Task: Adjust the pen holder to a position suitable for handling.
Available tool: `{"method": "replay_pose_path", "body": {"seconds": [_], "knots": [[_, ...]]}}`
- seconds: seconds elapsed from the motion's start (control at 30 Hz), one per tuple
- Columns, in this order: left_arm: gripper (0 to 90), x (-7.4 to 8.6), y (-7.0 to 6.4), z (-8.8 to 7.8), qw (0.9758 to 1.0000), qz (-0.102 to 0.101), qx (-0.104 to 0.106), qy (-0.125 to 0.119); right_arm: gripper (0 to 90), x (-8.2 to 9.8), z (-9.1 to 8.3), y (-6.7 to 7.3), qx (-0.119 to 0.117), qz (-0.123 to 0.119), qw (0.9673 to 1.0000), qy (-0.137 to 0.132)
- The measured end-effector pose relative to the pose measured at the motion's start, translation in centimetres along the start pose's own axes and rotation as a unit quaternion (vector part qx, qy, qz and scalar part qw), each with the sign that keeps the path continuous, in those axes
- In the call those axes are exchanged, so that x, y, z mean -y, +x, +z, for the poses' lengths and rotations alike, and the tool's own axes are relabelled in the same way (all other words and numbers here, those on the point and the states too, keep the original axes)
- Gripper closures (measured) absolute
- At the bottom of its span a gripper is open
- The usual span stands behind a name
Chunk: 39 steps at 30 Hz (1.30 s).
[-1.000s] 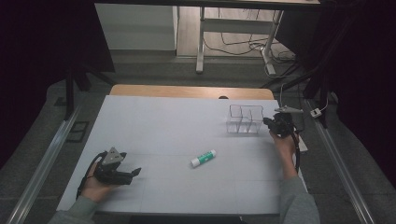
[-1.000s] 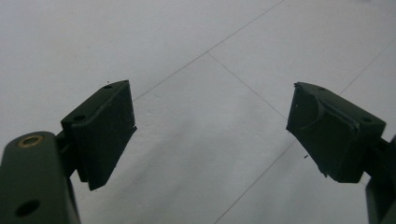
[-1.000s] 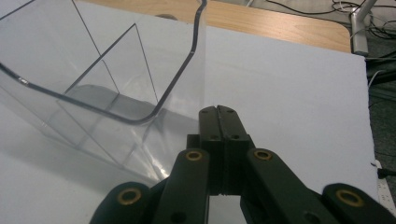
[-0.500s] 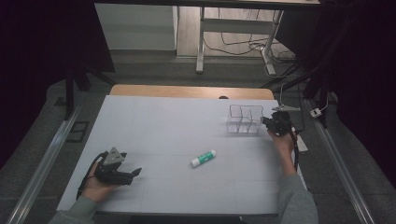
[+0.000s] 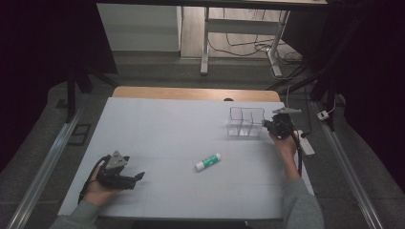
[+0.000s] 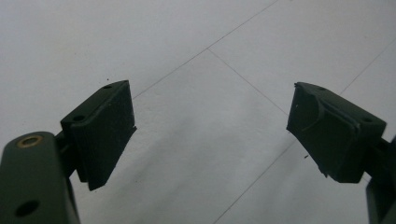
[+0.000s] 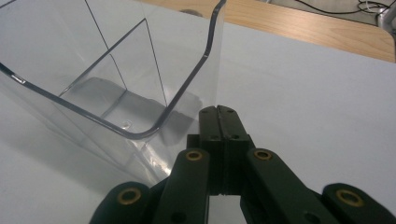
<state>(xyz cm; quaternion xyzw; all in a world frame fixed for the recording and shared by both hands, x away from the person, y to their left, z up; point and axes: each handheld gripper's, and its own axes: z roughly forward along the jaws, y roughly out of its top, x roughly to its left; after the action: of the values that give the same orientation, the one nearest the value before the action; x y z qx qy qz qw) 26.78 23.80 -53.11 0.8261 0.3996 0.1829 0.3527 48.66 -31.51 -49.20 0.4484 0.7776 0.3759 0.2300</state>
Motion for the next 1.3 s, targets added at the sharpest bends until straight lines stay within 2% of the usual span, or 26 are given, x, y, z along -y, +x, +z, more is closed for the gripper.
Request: {"method": "replay_pose_path", "body": {"seconds": [0.27, 0.57, 1.0, 1.3], "knots": [[14.7, 0.0, 0.0, 0.0, 1.0, 0.001, 0.0, 0.001, 89.6, -0.4, 0.4, 1.2, -0.008, -0.007, 0.9999, 0.002], [14.7, 0.0, -0.1, 0.0, 1.0, 0.003, -0.001, 0.001, 89.6, -1.0, 0.8, 3.0, -0.029, -0.017, 0.9994, 0.004], [14.8, 0.0, -0.1, 0.0, 1.0, 0.006, 0.0, 0.002, 89.5, -1.3, 1.5, 4.7, -0.052, -0.026, 0.9983, 0.007], [14.9, 0.0, -0.1, 0.0, 1.0, 0.007, -0.001, 0.003, 89.5, -1.8, 1.9, 5.9, -0.06, -0.039, 0.9974, 0.007]]}}
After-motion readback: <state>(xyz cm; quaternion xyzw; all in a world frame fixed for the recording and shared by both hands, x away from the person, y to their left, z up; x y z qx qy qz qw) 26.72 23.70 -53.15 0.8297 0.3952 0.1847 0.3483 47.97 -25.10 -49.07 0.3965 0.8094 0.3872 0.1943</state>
